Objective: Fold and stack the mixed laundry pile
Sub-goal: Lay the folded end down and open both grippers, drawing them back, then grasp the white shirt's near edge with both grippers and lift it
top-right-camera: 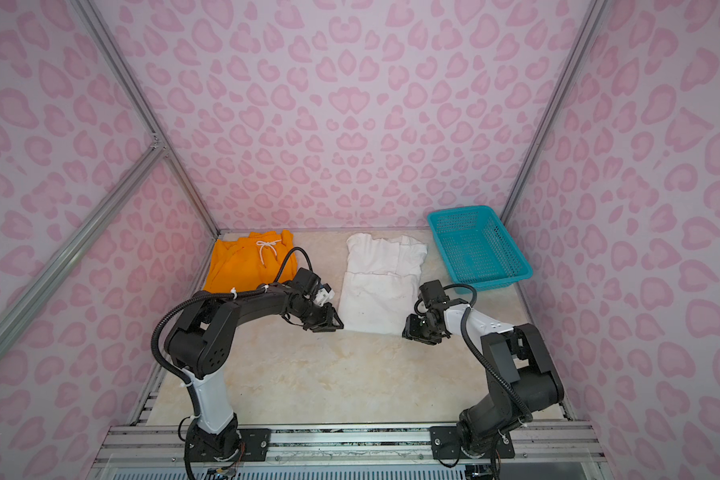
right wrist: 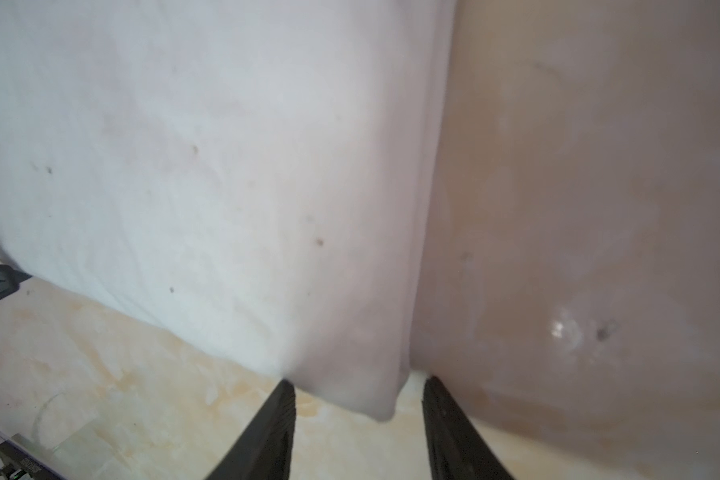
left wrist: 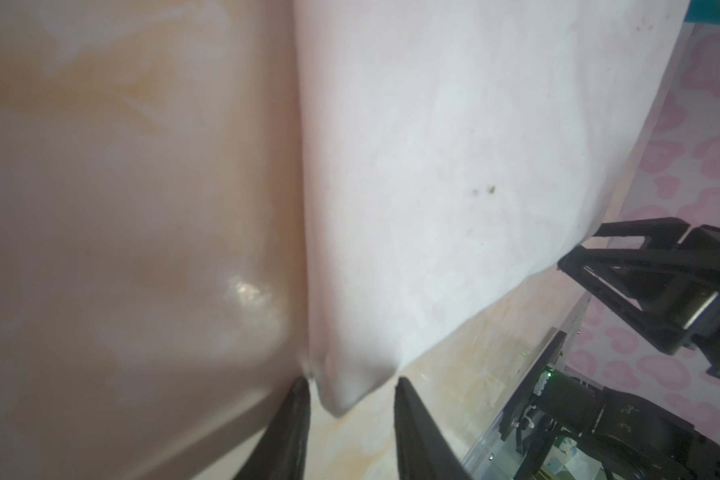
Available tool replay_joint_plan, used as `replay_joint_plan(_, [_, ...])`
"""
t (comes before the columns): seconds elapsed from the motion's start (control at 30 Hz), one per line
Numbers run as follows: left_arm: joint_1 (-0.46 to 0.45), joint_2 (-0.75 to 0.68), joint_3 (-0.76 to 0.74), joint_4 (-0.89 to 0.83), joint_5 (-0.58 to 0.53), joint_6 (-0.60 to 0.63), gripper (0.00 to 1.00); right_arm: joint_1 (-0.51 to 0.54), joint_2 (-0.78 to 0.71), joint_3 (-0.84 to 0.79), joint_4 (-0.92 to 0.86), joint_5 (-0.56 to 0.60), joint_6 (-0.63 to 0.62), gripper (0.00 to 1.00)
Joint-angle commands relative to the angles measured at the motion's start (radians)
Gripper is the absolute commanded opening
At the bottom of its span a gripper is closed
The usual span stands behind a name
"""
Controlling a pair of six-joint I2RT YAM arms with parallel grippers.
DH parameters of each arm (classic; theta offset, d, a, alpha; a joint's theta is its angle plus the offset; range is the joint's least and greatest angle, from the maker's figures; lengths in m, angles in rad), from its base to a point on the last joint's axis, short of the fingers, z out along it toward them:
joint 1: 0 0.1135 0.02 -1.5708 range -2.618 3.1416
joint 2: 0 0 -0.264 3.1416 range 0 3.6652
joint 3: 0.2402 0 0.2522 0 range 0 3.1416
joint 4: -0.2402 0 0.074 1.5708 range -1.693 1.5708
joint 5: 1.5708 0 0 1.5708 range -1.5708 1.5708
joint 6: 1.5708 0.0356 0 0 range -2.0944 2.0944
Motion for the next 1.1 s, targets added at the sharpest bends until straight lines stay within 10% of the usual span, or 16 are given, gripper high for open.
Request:
replay_joint_plan(0.0, [-0.006, 0.020, -0.019, 0.016, -0.035, -0.018, 0.29, 0.004, 0.030, -0.024, 0.022, 0.039, 0.029, 0.40])
replay_joint_plan(0.27, [-0.008, -0.031, -0.057, 0.020, -0.040, -0.035, 0.08, 0.014, -0.018, -0.034, -0.003, 0.061, 0.003, 0.00])
replay_joint_plan(0.73, [-0.341, -0.486, -0.443, 0.024, -0.273, -0.400, 0.03, 0.255, -0.511, -0.179, -0.333, 0.195, 0.159, 0.00])
replay_joint_plan(1.07, [-0.356, -0.684, -0.162, -0.299, -0.420, -0.382, 0.03, 0.262, -0.670, 0.084, -0.479, 0.370, 0.149, 0.00])
